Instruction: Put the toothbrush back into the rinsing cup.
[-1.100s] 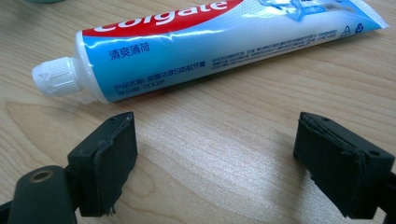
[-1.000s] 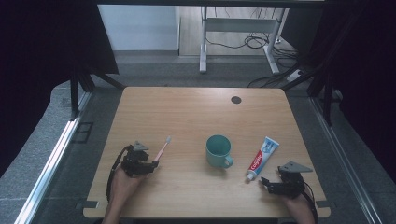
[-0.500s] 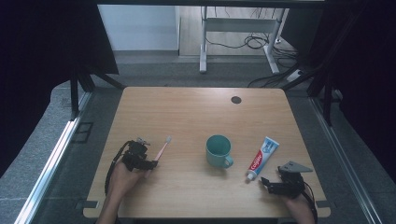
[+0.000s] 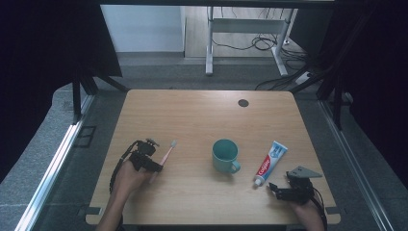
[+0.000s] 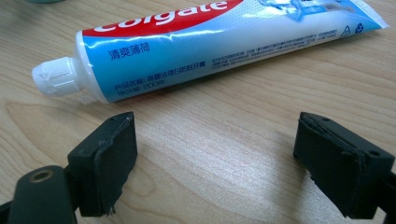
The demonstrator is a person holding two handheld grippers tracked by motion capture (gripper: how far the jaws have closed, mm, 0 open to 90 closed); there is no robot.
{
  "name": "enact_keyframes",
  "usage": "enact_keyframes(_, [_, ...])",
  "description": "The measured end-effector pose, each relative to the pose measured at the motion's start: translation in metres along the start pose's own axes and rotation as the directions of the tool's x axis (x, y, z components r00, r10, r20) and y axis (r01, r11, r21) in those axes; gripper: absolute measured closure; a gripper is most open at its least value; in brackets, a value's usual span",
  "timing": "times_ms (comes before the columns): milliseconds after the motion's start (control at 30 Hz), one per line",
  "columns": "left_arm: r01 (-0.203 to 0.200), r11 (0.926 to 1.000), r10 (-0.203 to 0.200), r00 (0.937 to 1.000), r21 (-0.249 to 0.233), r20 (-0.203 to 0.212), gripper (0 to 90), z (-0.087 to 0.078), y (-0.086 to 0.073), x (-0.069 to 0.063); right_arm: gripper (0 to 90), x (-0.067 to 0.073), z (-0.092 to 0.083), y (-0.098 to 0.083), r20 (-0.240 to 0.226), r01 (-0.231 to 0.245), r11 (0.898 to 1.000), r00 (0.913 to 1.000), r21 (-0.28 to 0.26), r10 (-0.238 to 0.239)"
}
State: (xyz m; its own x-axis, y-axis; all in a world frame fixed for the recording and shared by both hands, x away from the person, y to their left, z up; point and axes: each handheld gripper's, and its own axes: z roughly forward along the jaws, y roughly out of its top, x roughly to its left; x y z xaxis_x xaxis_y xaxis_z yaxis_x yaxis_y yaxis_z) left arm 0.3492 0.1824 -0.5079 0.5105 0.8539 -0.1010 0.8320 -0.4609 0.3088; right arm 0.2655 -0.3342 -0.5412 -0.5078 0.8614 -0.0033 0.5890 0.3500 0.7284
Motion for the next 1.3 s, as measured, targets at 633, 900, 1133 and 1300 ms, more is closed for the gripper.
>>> enact_keyframes(633, [-0.046,0.9785,0.057,0.9971,0.201,-0.050,59.6,0.003,0.036,-0.011,13.1,0.000,0.000,0.000,0.000,0.000,1.000,1.0000,0.001,0.000])
enact_keyframes(900, [-0.036,0.9642,0.051,0.9974,0.263,-0.051,71.4,0.008,0.046,-0.012,13.1,0.000,0.000,0.000,0.000,0.000,1.000,1.0000,0.001,0.000])
enact_keyframes(1133, [-0.027,0.9571,0.040,0.9985,0.289,-0.038,77.9,0.009,0.050,-0.012,13.1,0.000,0.000,0.000,0.000,0.000,1.000,1.0000,0.001,0.000])
enact_keyframes(1300, [-0.032,0.9552,0.040,0.9990,0.294,-0.020,78.8,0.009,0.051,-0.009,13.2,0.000,0.000,0.000,0.000,0.000,1.000,1.0000,0.001,0.000])
